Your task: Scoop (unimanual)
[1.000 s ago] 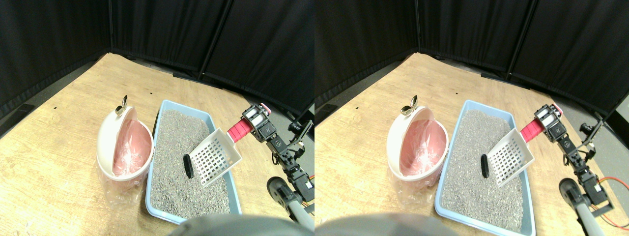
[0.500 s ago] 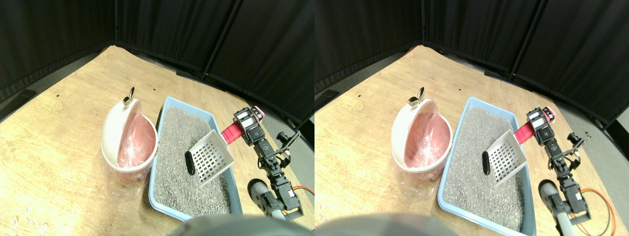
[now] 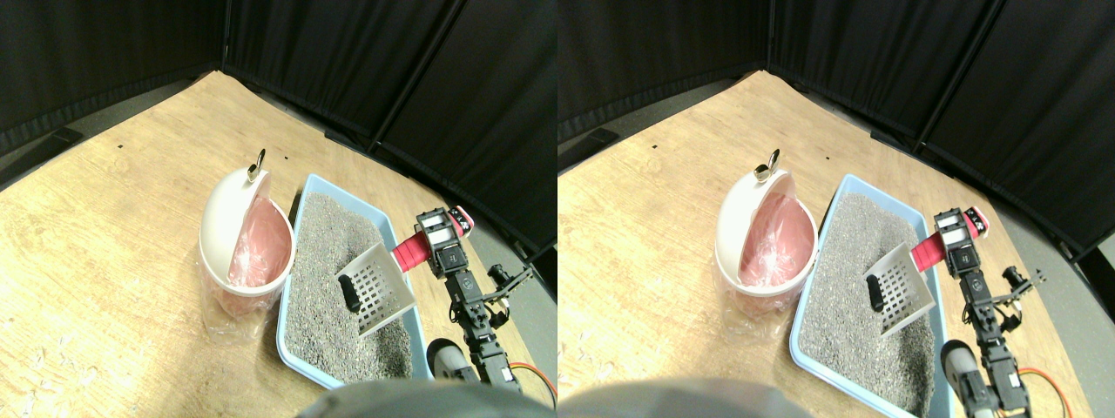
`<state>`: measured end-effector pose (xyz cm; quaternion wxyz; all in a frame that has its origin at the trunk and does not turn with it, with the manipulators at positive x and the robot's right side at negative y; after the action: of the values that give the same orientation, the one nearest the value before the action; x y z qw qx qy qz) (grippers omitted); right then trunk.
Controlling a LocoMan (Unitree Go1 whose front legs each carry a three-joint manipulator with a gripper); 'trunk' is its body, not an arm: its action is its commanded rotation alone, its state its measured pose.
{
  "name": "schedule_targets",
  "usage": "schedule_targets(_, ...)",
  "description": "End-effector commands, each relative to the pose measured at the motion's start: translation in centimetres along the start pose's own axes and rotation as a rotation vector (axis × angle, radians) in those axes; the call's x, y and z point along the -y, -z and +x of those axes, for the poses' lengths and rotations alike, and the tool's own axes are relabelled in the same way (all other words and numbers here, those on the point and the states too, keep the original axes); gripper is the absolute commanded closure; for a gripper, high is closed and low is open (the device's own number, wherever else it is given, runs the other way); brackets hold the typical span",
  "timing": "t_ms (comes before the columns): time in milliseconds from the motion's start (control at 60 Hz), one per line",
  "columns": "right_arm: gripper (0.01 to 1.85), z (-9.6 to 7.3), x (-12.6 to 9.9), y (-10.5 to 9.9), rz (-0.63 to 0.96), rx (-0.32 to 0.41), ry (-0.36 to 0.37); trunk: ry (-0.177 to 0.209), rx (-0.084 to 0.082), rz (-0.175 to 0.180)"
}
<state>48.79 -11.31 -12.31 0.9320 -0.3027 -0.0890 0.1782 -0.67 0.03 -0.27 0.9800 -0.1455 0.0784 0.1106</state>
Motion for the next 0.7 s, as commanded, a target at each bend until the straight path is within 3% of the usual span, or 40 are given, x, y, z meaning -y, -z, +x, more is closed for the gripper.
schedule_targets(17,1.80,0.2,-0.3,1.4,0.163,-0.095,-0.105,-0.017,-0.021,0.006)
schedule_targets(100,1.80,0.7,0.6,1.4,0.162,-0.080,-0.107,-0.002,-0.016,0.012)
schedule_targets(167,1.80,0.7,1.2,1.2,0.159,-0.121,-0.074,0.005,-0.014,0.017)
schedule_targets(383,1.80,0.9,3.5,1.3,0.174,-0.151,-0.025,0.020,-0.013,0.023)
schedule_targets(700,1.80,-0.5,4.2,4.6,0.385,-0.209,0.055,0.033,-0.004,0.032)
